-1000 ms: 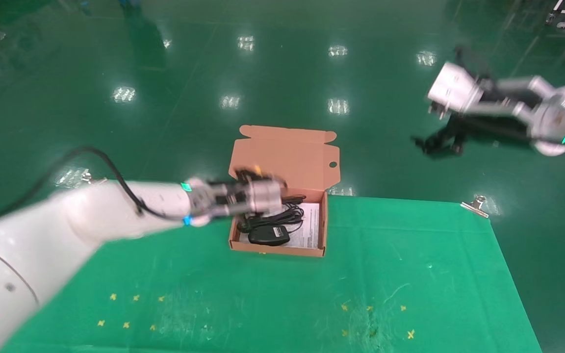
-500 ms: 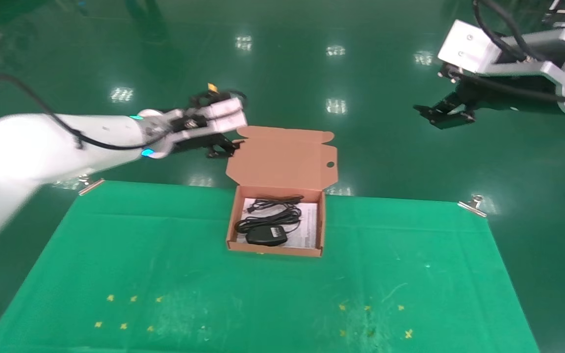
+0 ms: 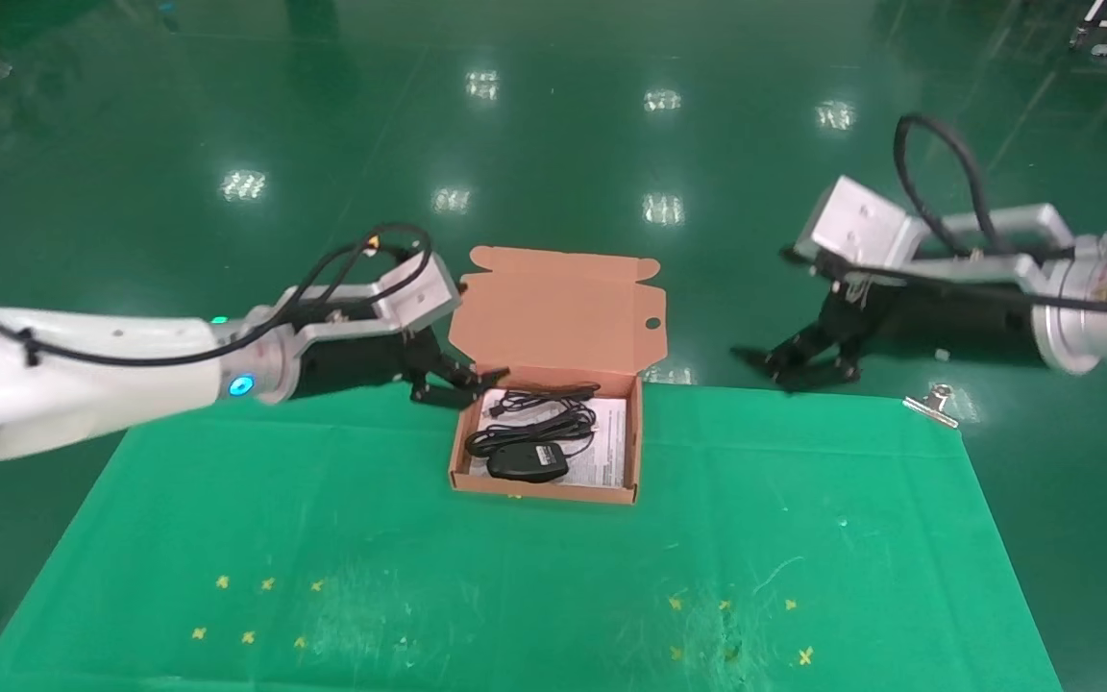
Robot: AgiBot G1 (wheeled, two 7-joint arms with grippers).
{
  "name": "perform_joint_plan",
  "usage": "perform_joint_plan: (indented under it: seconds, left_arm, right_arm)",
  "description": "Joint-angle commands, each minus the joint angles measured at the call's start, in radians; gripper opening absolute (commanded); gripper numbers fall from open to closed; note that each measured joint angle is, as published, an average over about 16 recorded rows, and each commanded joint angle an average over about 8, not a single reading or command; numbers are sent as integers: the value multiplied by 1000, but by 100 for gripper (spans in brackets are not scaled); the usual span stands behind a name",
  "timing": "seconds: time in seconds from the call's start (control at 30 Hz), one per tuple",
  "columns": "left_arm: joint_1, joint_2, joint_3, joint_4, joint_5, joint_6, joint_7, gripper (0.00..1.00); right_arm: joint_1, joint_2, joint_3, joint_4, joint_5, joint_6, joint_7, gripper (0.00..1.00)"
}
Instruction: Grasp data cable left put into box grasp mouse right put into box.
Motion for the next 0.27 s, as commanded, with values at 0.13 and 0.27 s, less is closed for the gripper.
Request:
perform_joint_plan:
  seconds: [0.13, 0.27]
  left_arm:
    - [52, -51, -71, -56, -64, 82, -16, 100]
    - [80, -78, -108, -85, -98, 126, -24, 100]
  right_arm:
    - [-82, 5, 96, 1, 82, -70, -45, 100]
    - [-125, 8, 146, 1, 125, -108, -69, 100]
